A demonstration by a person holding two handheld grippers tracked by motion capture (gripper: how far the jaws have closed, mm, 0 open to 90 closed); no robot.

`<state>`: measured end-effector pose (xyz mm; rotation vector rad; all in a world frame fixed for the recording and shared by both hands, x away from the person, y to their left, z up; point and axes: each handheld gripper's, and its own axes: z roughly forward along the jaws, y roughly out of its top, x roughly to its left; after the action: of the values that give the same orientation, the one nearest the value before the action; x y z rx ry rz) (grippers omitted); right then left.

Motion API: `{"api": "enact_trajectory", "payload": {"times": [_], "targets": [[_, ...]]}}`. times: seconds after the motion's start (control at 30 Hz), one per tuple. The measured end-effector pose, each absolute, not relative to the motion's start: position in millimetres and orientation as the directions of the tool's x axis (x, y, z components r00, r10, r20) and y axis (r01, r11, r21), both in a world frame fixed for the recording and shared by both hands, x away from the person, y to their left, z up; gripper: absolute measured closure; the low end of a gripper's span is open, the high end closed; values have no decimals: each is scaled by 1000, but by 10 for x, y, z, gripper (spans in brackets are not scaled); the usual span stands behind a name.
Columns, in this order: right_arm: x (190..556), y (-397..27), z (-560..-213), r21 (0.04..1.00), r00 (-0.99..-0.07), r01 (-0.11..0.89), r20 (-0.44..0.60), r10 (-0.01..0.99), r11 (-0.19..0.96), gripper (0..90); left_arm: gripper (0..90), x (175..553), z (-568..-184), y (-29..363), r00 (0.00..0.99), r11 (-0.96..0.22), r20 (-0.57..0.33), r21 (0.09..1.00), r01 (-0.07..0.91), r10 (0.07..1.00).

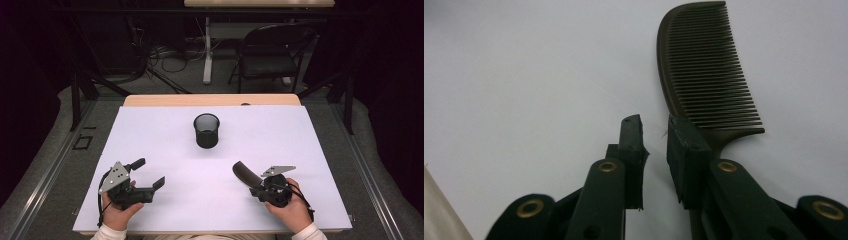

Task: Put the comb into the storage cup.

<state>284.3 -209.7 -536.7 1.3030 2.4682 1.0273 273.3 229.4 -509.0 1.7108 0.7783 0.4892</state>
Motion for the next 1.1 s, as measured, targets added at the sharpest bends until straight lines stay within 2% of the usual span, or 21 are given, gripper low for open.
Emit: {"api": "enact_trajectory", "payload": {"times": [0.27, 0.53, 0.8, 1.1], "targets": [[2845, -2105, -5320, 683, -614, 631, 149, 775, 368, 612, 57, 2730, -5091, 2292, 694, -146, -70, 958, 247, 717], [2860, -2088, -5264, 705, -656, 577, 98, 748, 413, 499, 57, 2728, -5091, 2288, 693, -147, -69, 958, 247, 717], [2891, -2110, -5193, 748, -689, 518, 77, 721, 415, 467, 57, 2724, -5091, 2281, 696, -152, -65, 958, 245, 715], [2920, -2143, -5111, 723, -680, 533, 56, 731, 440, 423, 58, 2719, -5091, 2281, 696, -148, -68, 958, 245, 715]]}}
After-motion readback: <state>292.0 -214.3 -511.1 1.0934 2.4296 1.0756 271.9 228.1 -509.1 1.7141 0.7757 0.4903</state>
